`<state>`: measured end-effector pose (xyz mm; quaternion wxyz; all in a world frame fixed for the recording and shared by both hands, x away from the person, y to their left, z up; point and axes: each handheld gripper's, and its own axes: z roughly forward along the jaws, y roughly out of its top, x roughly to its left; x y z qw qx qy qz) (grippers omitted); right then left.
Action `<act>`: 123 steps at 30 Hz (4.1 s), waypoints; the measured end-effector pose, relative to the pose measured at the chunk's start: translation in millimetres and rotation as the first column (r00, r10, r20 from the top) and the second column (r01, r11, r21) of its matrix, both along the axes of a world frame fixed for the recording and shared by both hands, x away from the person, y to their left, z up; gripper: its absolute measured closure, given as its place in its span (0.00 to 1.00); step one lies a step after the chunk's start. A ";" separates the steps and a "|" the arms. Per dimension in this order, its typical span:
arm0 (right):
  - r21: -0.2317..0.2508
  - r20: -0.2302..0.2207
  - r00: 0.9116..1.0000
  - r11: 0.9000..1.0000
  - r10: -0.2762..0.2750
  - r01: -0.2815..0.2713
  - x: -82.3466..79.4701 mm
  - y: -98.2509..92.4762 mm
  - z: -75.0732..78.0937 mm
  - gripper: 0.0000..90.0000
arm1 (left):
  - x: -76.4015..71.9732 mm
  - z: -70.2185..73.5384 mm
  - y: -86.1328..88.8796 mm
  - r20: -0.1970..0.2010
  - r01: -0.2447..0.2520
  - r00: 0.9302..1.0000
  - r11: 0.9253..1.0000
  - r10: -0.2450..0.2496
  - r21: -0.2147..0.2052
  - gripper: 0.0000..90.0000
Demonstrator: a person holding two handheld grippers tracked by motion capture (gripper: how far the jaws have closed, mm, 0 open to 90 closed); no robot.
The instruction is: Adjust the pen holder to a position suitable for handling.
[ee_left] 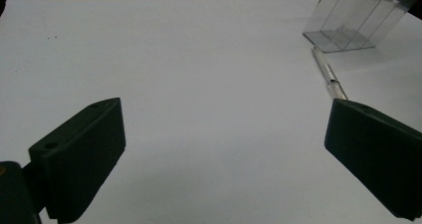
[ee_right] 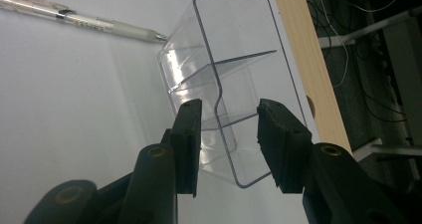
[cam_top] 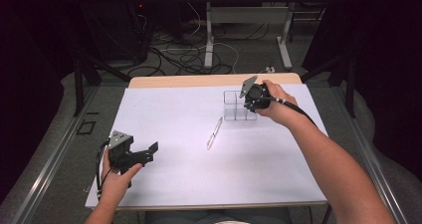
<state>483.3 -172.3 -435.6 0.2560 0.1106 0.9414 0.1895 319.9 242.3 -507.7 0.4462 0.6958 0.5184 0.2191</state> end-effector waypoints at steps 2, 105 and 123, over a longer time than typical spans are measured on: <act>0.006 -0.005 1.000 1.000 -0.004 0.004 2.6 1.2 -2.1 0.68 | 0.0 -0.4 -0.3 0.002 -0.002 1.000 1.000 0.002 -0.005 0.03; -0.140 -0.093 0.977 0.969 0.194 -0.206 -18.8 19.0 -6.4 0.97 | 4.4 -5.0 0.3 -0.035 0.008 0.999 1.000 -0.007 0.017 0.04; -0.148 -0.152 0.971 0.967 0.185 -0.207 -21.5 23.7 -14.0 0.96 | 4.4 -5.3 -0.3 -0.037 0.011 0.999 1.000 -0.010 0.018 0.04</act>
